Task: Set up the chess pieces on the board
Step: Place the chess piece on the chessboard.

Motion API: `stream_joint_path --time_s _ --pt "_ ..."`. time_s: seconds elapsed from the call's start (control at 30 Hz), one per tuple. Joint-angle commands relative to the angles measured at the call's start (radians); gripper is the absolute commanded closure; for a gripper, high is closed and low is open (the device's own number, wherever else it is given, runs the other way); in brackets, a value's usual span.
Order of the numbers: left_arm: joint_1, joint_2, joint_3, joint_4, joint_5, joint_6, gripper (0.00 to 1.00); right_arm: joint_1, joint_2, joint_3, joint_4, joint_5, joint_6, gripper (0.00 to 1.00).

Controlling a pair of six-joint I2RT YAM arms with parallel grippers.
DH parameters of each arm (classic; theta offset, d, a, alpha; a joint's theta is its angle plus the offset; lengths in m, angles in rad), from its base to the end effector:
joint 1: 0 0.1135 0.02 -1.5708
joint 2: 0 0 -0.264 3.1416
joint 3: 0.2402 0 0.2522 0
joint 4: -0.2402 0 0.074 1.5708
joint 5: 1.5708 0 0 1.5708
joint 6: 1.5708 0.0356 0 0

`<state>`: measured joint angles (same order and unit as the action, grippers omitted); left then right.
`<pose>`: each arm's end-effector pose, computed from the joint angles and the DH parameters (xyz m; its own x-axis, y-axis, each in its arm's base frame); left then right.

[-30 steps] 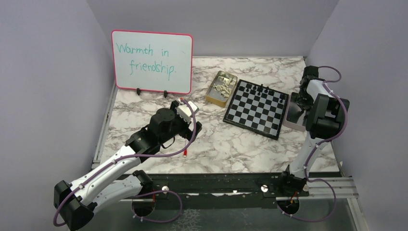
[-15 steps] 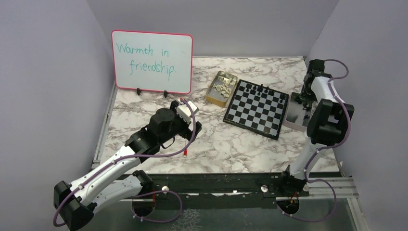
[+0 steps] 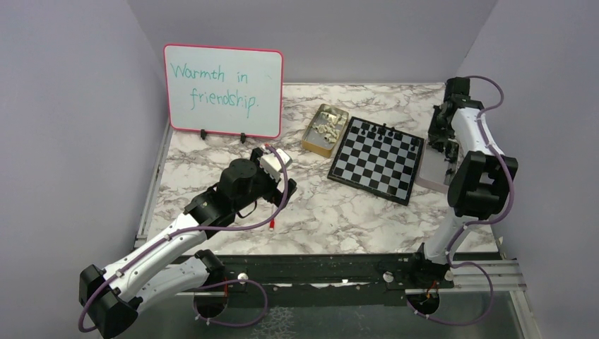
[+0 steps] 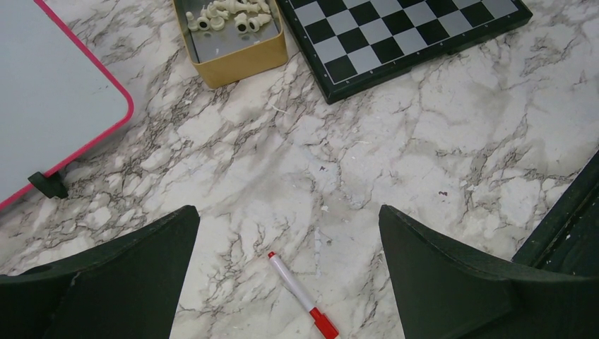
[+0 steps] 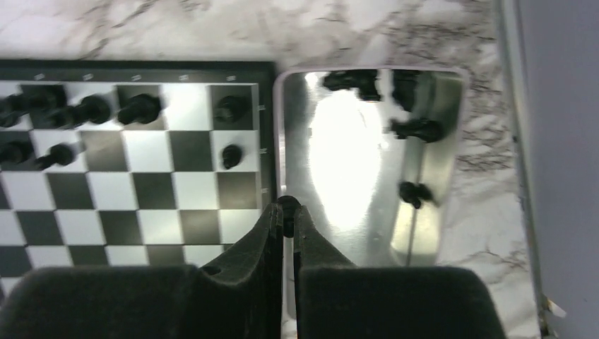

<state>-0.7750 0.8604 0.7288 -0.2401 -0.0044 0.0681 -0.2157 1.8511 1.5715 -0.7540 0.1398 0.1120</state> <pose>0.1435 -0.1403 0.3012 -0.2115 0.3024 -0.9294 0.7128 0.6983 0.0650 0.3906 -0.0907 0.2634 -0.8025 0.2891 -0.5219 0.3736 0.9255 -0.0618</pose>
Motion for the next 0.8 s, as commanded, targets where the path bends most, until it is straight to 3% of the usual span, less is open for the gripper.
stream_joint_path --time_s 0.0,0.37,0.77 --pt "-0.007 -0.004 -0.011 0.025 0.012 0.001 0.01 0.079 -0.019 0.038 -0.007 -0.08 0.024 0.96" --pt "-0.007 0.02 -0.009 0.024 0.018 0.007 0.01 0.261 0.119 0.07 0.029 -0.04 0.055 0.96" --pt "-0.007 0.031 -0.007 0.015 0.017 0.013 0.01 0.299 0.219 0.136 0.035 0.032 0.037 0.94"
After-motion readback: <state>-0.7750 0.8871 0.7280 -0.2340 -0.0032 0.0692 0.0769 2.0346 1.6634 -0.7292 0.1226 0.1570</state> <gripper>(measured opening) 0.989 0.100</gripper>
